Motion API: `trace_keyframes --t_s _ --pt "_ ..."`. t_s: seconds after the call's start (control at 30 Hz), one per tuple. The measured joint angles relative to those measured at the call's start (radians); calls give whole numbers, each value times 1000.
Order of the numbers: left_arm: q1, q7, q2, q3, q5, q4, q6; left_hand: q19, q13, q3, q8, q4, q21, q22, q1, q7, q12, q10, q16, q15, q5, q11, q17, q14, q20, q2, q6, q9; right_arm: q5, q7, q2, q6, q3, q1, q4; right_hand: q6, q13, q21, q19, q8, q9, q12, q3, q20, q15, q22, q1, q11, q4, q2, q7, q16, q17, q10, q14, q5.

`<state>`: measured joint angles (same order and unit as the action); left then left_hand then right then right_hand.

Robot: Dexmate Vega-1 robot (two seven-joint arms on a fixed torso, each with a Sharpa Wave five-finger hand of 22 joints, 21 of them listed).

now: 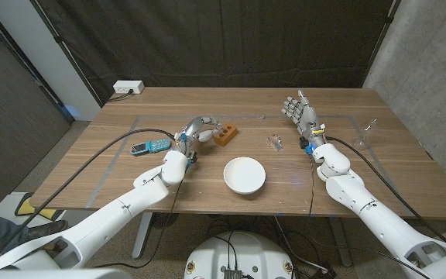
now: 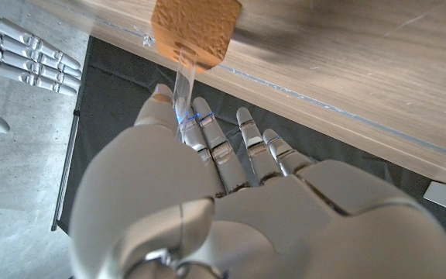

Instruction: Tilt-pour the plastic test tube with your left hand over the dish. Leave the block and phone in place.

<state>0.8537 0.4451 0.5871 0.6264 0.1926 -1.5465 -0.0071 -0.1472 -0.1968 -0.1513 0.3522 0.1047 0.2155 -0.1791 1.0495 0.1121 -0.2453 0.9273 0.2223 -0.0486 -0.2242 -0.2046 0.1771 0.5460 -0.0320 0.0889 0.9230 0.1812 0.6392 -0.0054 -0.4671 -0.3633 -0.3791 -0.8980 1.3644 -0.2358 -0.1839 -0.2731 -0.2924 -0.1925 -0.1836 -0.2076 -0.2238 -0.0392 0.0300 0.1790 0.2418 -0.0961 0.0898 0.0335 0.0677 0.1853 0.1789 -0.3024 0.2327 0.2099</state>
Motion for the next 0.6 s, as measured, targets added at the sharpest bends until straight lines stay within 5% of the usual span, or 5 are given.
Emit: trace_keyframes --t_s 0.17,0.6 --pt "15 25 -13 -13 -13 0 -5 -39 6 -14 -4 -14 8 2 -2 -30 10 72 2 -9 8 18 0 73 -4 25 80 -6 -2 -2 -2 3 0 0 3 0 0 0 0 0 0 0 0 0 0 0 4 0 0 -4 0 0 0 0 0 0" --pt "37 88 -35 -30 -20 -16 12 -80 5 -43 -16 10 8 2 62 -23 25 146 2 -17 9 14 -5 157 -9 45 97 -4 -8 -10 -11 8 0 -9 16 0 0 0 0 0 0 0 4 0 0 0 4 0 4 -4 0 0 0 0 0 0"
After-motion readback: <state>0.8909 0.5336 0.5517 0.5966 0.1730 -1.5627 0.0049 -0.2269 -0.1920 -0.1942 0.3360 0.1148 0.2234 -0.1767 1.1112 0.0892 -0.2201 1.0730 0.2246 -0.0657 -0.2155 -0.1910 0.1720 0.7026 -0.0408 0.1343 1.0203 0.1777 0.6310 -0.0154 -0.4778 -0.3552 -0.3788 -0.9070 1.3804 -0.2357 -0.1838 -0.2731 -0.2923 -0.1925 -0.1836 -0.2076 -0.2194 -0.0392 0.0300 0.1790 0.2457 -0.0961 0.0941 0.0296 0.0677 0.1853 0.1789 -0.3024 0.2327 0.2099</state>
